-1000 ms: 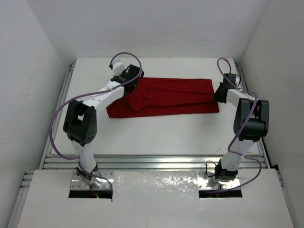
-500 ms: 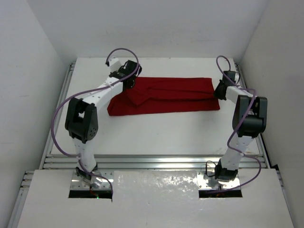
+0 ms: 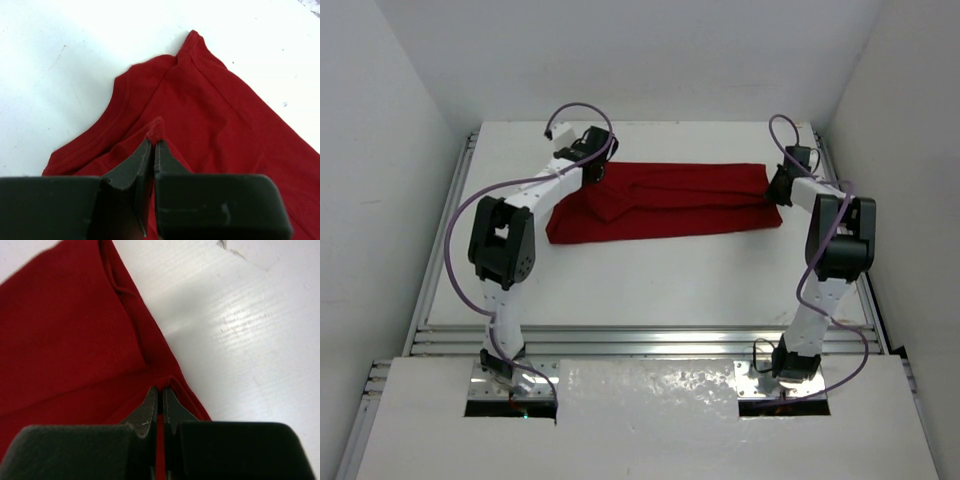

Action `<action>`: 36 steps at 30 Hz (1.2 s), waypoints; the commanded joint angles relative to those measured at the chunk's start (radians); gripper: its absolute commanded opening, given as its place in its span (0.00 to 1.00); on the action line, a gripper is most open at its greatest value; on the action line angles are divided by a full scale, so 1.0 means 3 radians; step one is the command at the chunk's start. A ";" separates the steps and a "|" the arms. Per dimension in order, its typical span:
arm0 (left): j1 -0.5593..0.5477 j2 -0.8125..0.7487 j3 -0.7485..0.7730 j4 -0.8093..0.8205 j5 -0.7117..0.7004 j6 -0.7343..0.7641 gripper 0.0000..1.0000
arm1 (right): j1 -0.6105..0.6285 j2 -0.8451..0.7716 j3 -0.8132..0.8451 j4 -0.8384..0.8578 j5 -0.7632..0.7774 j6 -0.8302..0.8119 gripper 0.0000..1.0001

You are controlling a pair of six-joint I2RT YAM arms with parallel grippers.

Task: Fold and stack the t-shirts
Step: Fold the other side of the tshirt into a rectangle

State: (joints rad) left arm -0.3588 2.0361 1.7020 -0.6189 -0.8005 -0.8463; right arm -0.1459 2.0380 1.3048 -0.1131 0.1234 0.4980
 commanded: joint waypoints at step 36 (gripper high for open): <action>0.0429 0.0633 0.0980 0.0265 0.0147 0.0367 1.00 | 0.1161 -0.0038 0.0330 0.0546 -0.1567 -0.0525 0.90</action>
State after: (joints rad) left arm -0.2417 2.3093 1.9724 -0.5438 -0.7639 -0.7525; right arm 0.2142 2.0624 1.4517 -0.0147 -0.2825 0.3439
